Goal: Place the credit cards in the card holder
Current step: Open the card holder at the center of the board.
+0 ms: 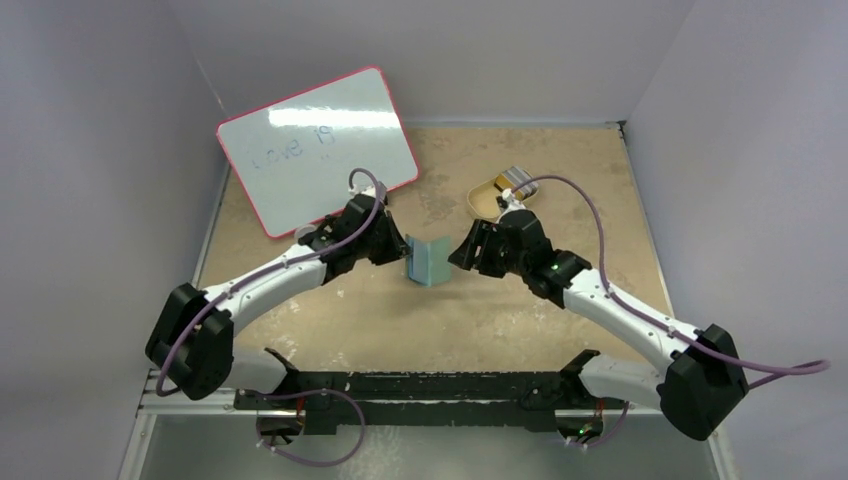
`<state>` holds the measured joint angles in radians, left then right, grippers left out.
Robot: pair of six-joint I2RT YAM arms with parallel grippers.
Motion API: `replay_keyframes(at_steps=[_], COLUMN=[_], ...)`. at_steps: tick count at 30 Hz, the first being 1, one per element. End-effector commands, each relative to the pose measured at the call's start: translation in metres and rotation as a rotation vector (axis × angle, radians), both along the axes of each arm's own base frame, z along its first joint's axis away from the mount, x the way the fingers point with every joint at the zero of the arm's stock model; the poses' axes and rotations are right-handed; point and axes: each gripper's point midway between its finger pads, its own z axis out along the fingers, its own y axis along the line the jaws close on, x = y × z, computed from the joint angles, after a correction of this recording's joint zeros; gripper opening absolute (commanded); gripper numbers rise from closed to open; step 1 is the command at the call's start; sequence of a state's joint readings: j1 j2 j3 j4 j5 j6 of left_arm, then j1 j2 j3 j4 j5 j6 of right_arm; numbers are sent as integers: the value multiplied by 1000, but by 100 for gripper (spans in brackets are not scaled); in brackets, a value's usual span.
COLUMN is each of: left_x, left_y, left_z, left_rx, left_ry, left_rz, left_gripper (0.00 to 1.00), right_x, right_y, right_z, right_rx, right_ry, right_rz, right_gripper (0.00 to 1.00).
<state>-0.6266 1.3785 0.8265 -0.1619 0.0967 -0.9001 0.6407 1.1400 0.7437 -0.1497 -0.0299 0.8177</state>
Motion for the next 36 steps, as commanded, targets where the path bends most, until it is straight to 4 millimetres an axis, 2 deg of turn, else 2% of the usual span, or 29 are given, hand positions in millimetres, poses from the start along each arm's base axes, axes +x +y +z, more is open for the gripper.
replay_keyframes(at_steps=[1,4,8,16,21,25,30,36], left_x=[-2,0,1,2,-2,-4,-8,-17], left_y=[27,32,32,22,10,10,8,-2], left_z=[17,21,16,17,14,15,11,3], left_rx=[191,287,360,346,286,273,262,193], left_ry=[-17,-35,-23,-7,9,6,10,5], left_rz=[69,82,76,64,35,37,15,-58], left_gripper=[0,0,0,0,0,0,0,0], right_x=[8,11,13,13,19,23,29,16], right_y=[28,41,57,93,104,109,96,57], right_z=[38,37,34,20,6,-5,-30,-72], right_rx=[118,140,161,174,162,139,28,-141], right_ry=[-94,-85,-75,-48,-24,3,44,123], right_rz=[95,123,146,202,207,214,155,75], right_gripper=[63,63,63,65,69,70,67,49])
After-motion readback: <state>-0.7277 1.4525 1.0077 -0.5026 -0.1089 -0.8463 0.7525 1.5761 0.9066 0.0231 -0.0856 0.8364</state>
